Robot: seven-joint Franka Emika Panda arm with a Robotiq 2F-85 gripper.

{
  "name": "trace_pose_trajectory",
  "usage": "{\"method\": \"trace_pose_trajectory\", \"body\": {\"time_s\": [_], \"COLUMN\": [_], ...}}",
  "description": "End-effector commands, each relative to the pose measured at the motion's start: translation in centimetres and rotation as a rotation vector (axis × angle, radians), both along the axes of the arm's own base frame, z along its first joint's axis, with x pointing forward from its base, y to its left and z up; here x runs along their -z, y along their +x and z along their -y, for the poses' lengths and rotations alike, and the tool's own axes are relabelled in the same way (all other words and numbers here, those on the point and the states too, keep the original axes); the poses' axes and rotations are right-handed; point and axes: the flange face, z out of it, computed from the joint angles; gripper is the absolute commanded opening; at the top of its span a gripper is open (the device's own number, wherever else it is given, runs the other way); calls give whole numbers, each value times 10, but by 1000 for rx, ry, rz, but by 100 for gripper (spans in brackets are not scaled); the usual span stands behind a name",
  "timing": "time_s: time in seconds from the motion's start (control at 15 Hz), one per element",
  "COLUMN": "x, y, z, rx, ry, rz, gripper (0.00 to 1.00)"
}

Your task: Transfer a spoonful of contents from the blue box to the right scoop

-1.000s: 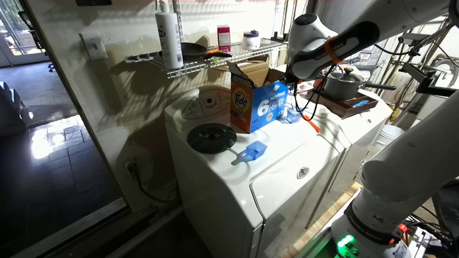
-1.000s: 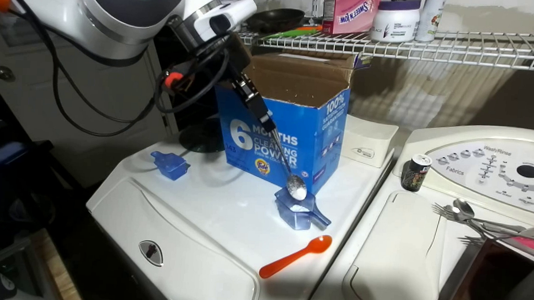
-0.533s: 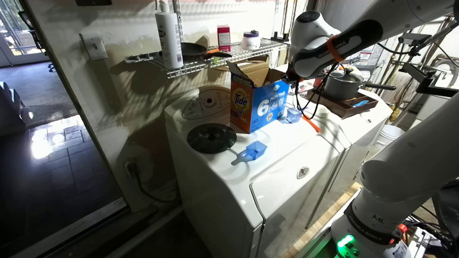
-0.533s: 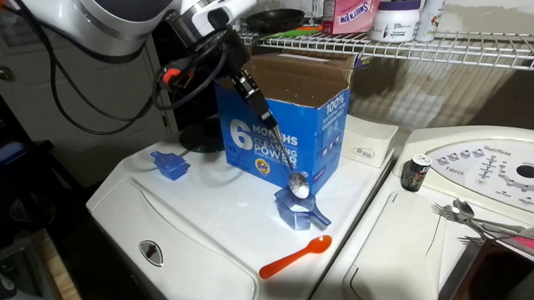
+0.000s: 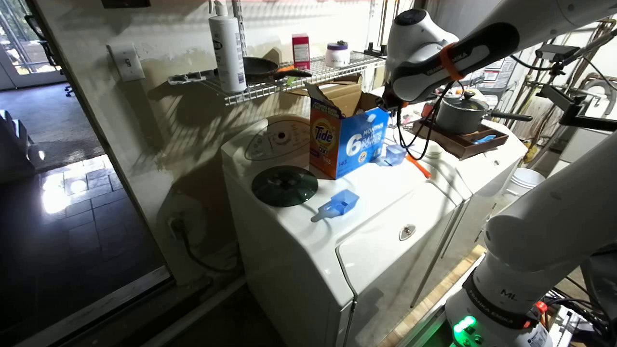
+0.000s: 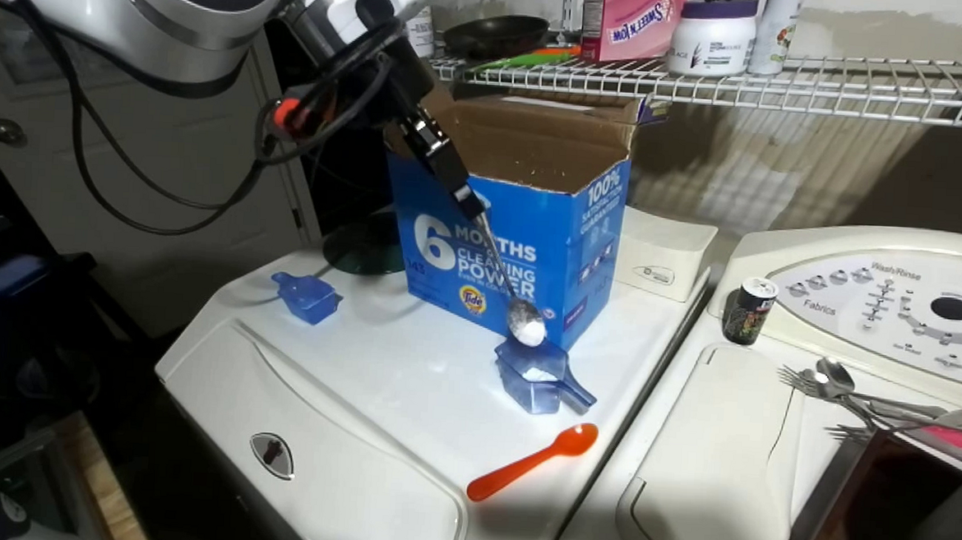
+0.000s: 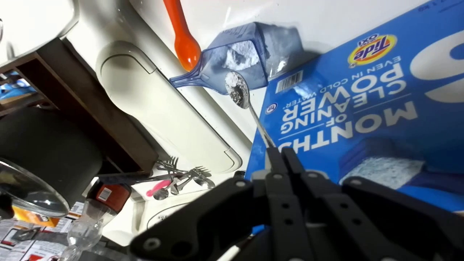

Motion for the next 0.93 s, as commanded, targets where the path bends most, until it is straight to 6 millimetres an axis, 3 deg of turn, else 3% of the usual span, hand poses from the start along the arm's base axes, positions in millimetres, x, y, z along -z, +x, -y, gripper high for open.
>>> {"method": "trace_pose_trajectory", "body": {"time_s": [0.0, 0.87], "x": [-9, -14], "y": [-11, -21], "z": [-16, -101], "rx": [-21, -118], "ry": [-47, -80], "rz": [-71, -222], "gripper": [1, 1]}}
